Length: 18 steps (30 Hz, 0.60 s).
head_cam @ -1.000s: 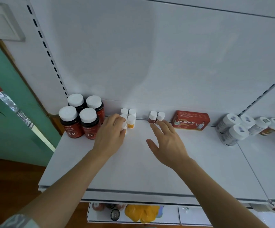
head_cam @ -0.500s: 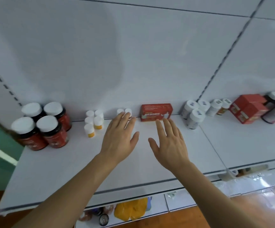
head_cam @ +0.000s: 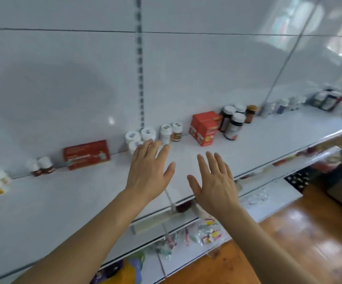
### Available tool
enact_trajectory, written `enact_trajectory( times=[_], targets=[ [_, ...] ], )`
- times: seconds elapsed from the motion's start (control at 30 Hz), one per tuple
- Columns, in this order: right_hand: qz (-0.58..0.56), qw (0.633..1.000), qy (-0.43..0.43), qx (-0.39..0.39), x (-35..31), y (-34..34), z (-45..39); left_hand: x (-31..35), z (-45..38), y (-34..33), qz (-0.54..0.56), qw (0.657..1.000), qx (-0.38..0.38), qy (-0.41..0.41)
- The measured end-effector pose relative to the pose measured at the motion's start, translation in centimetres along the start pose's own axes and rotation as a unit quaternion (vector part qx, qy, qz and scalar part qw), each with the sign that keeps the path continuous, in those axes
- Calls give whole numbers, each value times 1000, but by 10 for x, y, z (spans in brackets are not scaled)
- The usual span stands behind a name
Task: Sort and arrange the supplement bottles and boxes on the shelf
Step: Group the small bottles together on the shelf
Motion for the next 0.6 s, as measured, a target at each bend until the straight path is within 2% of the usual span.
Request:
enact_trajectory(
  times=[0.4,0.6],
  targets=[
    [7,989,-150,15,238,42,47,255,-83,-88,84,984,-16,-156],
    [57,978,-197,20,358,58,39,372,-143,-142,114,974,-34,-193]
  ],
)
Point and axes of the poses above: each hand's wrist, its own z-axis away from the middle knuckle, its own y-axis out of the back of the hand, x = y × z, the point moved 4 cm from there along -z, towards the middle knuckle, and after that the axes turned 11 degrees about y, right-handed, at the moved point
